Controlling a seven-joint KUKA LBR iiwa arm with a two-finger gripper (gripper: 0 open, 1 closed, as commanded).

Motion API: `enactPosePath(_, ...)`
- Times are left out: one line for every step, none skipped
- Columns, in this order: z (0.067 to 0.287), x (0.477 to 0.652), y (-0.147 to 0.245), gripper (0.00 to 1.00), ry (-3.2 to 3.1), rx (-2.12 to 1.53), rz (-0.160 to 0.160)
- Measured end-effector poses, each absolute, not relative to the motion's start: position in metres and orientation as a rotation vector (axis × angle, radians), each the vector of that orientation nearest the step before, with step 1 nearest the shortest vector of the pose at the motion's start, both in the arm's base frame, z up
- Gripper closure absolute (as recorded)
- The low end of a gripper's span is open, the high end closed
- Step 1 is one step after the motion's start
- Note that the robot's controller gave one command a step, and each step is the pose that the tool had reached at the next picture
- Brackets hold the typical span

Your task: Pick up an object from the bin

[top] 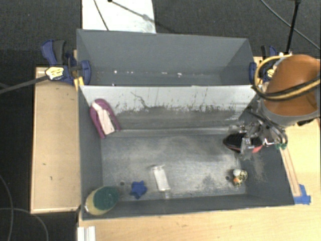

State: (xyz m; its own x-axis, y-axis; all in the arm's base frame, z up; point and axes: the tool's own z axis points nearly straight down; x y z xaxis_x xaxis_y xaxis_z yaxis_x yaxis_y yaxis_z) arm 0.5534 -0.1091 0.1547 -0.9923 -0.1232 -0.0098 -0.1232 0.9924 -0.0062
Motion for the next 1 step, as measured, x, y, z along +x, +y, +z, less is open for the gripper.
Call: enactPosePath(0.2632,0.5336,-0.1241,1.0,3.128,-0.14,-0.005)
